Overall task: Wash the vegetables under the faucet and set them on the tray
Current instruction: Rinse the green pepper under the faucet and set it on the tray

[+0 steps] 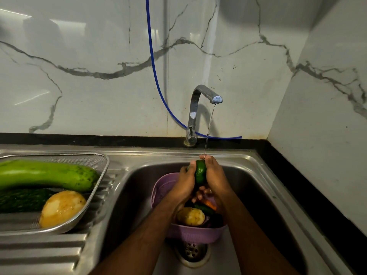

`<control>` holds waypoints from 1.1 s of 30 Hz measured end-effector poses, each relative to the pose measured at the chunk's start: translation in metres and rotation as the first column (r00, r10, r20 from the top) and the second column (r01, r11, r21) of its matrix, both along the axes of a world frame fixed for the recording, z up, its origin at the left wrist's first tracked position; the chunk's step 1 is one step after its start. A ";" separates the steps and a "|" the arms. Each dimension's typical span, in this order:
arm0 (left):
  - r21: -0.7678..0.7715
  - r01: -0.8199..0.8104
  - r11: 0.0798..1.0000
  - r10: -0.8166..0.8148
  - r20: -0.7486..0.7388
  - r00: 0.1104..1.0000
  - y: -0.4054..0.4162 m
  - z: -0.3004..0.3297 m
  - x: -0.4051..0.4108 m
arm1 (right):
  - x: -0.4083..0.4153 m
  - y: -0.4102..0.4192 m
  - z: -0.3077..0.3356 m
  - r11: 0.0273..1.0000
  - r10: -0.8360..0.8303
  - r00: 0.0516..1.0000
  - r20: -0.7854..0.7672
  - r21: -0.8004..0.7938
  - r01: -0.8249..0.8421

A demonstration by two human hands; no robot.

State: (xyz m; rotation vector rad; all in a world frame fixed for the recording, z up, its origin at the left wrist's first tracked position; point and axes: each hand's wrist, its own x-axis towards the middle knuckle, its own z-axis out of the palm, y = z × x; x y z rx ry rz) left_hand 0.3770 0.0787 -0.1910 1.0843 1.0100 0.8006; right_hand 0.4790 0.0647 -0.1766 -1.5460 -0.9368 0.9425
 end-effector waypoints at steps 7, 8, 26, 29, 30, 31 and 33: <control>-0.111 -0.038 0.993 0.047 0.084 0.995 0.003 -0.004 0.001 | -0.001 -0.004 -0.005 0.974 0.210 0.975 -0.079 -0.067 -0.215; -0.150 -0.017 0.989 0.035 0.118 0.992 0.002 -0.002 -0.001 | -0.003 -0.003 -0.008 0.977 0.198 0.978 -0.065 -0.061 -0.202; 0.408 0.072 0.910 0.013 -0.200 0.980 0.009 -0.023 -0.009 | 0.021 0.010 -0.014 0.977 -0.020 0.958 -0.285 -0.208 -0.041; 0.308 0.008 0.951 0.041 -0.152 0.988 0.007 -0.019 -0.004 | 0.026 0.003 -0.011 0.978 0.067 0.969 -0.237 -0.179 -0.111; 0.275 -0.024 0.961 0.060 -0.122 0.991 0.007 -0.019 -0.002 | 0.029 0.001 -0.010 0.977 0.102 0.966 -0.238 -0.160 -0.142; 0.246 -0.048 0.968 0.073 -0.094 0.993 0.008 -0.018 -0.002 | 0.032 -0.001 -0.008 0.973 0.144 0.957 -0.254 -0.140 -0.183; 0.167 -0.092 0.982 0.093 0.000 0.996 0.008 -0.015 -0.001 | 0.038 -0.005 -0.003 0.960 0.211 0.929 -0.303 -0.112 -0.255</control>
